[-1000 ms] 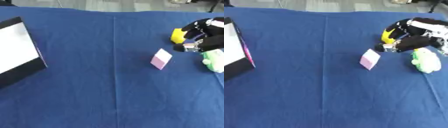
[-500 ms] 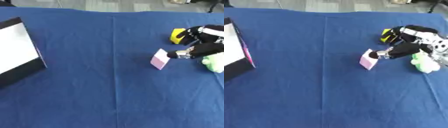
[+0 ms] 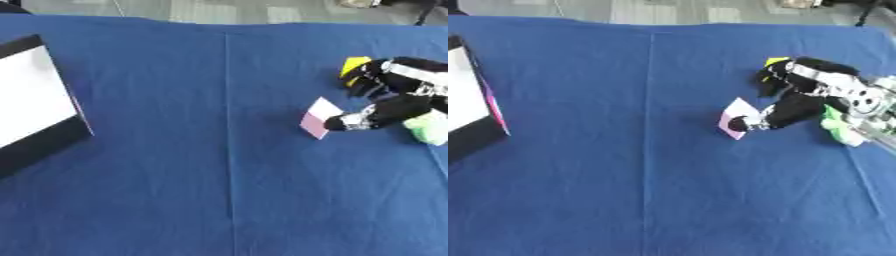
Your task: Pick up the objects with one hand, pass them to the other hand, and then place them into the box on the other side of the table.
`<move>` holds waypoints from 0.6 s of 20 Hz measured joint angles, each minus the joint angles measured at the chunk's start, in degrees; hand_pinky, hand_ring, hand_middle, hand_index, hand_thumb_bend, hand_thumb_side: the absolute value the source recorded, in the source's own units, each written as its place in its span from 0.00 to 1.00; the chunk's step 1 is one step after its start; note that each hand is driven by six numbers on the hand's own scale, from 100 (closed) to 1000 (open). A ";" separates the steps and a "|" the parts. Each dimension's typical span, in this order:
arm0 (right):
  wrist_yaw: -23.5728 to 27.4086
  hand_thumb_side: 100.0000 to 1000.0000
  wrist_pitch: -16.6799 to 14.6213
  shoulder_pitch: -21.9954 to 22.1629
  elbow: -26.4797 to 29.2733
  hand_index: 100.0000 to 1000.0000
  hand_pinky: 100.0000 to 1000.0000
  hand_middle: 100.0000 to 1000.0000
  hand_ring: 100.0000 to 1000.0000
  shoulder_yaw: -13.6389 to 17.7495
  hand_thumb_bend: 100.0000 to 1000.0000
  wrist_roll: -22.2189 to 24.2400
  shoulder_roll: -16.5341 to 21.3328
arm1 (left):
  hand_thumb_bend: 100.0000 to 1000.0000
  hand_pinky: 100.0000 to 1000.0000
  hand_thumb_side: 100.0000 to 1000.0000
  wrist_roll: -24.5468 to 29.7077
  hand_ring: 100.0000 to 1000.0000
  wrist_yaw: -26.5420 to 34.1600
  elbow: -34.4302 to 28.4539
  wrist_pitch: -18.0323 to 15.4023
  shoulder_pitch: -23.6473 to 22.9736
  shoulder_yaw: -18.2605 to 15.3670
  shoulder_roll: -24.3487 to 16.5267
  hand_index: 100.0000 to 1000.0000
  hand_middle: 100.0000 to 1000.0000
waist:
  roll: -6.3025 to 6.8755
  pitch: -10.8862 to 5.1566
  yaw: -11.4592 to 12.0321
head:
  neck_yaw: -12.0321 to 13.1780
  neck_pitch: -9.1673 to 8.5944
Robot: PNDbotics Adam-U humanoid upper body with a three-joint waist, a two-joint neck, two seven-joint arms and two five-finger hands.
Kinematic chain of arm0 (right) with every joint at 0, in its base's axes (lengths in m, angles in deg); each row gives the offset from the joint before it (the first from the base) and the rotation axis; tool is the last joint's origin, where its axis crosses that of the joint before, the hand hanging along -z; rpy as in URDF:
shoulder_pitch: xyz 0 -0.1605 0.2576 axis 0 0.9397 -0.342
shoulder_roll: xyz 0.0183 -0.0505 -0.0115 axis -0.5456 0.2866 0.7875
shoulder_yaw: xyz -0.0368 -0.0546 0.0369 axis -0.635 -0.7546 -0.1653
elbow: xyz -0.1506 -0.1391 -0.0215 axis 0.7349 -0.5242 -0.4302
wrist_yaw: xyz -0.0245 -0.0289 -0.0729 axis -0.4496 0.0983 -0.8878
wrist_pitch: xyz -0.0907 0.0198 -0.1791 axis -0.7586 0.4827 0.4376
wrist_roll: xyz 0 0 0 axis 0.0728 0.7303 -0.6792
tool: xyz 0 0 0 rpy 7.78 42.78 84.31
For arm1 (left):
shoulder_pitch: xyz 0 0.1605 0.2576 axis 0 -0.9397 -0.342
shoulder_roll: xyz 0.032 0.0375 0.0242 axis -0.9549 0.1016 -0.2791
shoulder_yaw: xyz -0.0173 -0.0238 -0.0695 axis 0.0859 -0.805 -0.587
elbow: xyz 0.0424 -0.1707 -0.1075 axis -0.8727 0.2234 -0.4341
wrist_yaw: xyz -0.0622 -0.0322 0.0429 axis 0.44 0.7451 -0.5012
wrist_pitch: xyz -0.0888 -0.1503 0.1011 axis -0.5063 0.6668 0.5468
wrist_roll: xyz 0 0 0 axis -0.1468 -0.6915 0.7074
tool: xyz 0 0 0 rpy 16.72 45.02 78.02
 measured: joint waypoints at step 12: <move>-4.31 0.28 2.10 -0.19 0.00 0.84 0.84 0.68 0.82 -1.32 0.64 0.10 -2.23 | 0.09 0.86 0.95 0.14 0.70 0.00 0.00 0.14 -0.17 0.05 0.00 0.84 0.76 | 0.00 -0.03 0.05 | -0.10 0.00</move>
